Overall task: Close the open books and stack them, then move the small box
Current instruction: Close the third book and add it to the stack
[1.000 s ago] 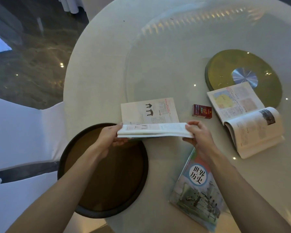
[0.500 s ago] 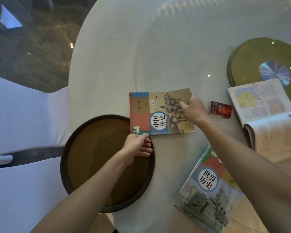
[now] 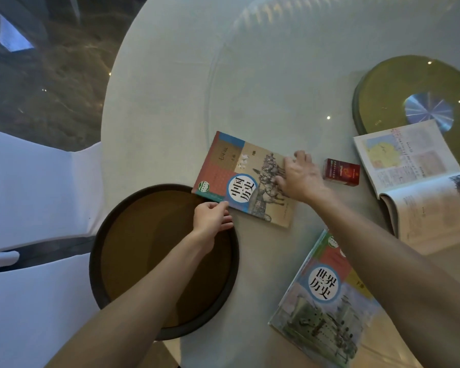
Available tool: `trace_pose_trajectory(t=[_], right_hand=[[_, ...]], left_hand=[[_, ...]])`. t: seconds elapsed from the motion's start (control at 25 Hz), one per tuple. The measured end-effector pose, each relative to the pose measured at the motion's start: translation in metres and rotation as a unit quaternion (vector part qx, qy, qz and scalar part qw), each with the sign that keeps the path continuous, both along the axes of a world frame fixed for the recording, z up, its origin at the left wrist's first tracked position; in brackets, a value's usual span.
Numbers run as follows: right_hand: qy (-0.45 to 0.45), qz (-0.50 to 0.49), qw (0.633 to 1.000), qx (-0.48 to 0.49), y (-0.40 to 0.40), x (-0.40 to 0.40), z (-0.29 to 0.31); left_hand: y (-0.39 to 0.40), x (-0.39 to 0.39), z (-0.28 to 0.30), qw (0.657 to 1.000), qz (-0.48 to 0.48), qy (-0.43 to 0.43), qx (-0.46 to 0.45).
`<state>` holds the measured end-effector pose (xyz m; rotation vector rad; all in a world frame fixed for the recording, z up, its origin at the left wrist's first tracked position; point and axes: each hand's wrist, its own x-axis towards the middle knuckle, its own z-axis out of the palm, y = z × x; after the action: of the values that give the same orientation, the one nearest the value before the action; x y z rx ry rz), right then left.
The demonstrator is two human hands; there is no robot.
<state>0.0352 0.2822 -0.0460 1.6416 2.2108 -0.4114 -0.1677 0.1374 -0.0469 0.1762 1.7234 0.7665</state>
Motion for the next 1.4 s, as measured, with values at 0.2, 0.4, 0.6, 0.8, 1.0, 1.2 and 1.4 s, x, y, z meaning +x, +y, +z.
trace_pose_trajectory(t=[0.2, 0.4, 0.6, 0.8, 1.0, 1.2, 1.4], right_hand=[[0.058, -0.09, 0.994, -0.026, -0.045, 0.016, 0.005], [0.172, -0.232, 0.953, -0.093, -0.124, 0.024, -0.002], [0.237, -0.368, 0.896, -0.078, -0.157, 0.036, -0.001], [0.495, -0.529, 0.671, -0.159, -0.171, 0.055, 0.025], [0.615, -0.551, 0.534, -0.179, -0.209, 0.104, 0.04], [0.588, -0.608, 0.527, -0.082, -0.258, 0.161, 0.049], [0.441, -0.631, 0.637, -0.034, -0.299, 0.18, 0.026]], left_hand=[[0.015, 0.002, 0.011, 0.995, -0.023, 0.077, 0.057], [0.017, 0.011, 0.024, 0.991, -0.066, 0.022, 0.117], [0.007, 0.02, 0.04, 0.988, -0.057, -0.038, 0.137], [-0.001, 0.046, 0.074, 0.972, -0.09, -0.156, 0.154], [-0.011, 0.083, 0.09, 0.955, -0.132, -0.224, 0.142], [-0.032, 0.135, 0.073, 0.964, -0.22, -0.113, 0.102], [-0.072, 0.175, 0.029, 0.937, -0.334, 0.051, 0.089]])
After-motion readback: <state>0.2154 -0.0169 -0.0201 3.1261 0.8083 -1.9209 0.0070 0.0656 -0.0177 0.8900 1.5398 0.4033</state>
